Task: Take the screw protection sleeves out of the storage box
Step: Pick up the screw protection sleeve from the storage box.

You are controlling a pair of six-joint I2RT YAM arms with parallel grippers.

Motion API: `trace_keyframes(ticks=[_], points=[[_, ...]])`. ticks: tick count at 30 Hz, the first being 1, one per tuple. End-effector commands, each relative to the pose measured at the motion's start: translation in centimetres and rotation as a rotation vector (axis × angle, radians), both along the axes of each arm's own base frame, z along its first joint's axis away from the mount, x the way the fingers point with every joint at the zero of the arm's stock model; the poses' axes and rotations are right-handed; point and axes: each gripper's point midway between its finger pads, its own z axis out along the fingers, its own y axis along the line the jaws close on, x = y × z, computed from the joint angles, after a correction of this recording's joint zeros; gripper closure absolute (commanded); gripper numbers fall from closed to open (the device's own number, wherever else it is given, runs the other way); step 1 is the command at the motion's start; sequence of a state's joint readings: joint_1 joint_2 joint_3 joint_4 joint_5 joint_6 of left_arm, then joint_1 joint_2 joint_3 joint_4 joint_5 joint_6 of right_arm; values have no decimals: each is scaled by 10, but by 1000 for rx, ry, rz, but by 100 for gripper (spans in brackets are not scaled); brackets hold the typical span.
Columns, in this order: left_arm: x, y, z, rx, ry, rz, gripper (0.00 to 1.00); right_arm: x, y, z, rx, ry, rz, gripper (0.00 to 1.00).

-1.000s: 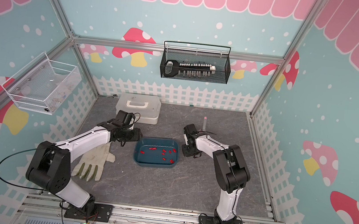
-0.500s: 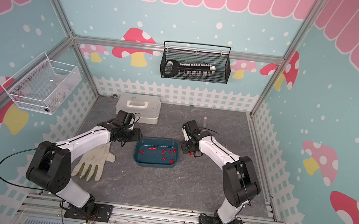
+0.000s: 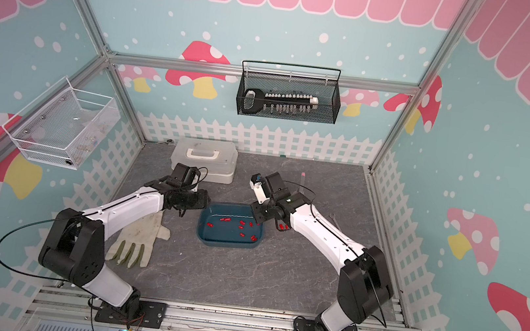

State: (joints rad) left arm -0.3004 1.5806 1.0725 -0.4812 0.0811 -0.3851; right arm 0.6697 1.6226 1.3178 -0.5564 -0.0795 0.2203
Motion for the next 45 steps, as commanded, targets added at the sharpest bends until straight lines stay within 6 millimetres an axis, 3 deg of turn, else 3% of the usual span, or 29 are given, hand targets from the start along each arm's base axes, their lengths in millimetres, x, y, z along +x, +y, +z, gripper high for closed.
trace_keyframes(ticks=[1,8,11,13,19,34,45], points=[[5,-1,12,8,-37,-5,44,0,25,-13,-26,14,63,65],[5,-4,10,-2,-34,-18,44,11,31,-55,-171,50,85,66],[6,-7,8,-14,-31,-29,44,14,34,-62,-177,59,88,66],[7,-8,6,-19,-26,-35,44,16,36,-82,-204,92,90,66],[6,-8,8,-46,-37,-39,44,19,39,-103,-231,127,89,63],[7,-10,10,-81,-45,-53,45,29,43,-136,-278,177,50,64],[8,-10,9,-86,-43,-52,46,29,41,-146,-295,193,38,67]])
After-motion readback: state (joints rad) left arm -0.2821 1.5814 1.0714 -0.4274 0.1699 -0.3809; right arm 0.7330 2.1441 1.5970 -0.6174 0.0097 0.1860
